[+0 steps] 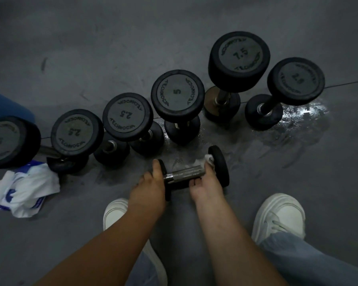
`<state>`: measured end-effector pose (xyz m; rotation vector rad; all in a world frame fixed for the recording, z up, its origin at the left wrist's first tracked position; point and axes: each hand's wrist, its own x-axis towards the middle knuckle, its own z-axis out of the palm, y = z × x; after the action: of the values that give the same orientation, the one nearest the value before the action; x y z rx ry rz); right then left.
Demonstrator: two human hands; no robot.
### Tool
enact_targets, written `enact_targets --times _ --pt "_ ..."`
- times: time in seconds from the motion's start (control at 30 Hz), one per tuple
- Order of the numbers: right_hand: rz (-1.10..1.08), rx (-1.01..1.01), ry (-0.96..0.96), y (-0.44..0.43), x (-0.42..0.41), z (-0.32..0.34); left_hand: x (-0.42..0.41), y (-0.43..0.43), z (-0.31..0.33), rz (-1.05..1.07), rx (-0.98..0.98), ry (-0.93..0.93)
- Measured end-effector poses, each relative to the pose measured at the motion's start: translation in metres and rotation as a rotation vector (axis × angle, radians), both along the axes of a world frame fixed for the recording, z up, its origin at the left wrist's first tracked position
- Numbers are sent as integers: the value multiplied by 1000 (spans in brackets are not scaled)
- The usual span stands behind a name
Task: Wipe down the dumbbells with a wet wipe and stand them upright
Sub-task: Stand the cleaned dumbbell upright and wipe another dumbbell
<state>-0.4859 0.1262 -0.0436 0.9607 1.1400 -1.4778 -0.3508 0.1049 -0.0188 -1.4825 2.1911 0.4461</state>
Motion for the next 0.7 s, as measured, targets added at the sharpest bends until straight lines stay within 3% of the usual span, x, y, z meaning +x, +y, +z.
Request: enact_targets --times 0.43,0.57,0.7 --pt "50 9 94 14 5 -10 0 -2 1 14 19 25" --pt "-21 -8 10 0 0 -5 -1 -4 2 20 31 12" --pt "-68 35 46 22 10 -6 -1 -4 0 25 29 23"
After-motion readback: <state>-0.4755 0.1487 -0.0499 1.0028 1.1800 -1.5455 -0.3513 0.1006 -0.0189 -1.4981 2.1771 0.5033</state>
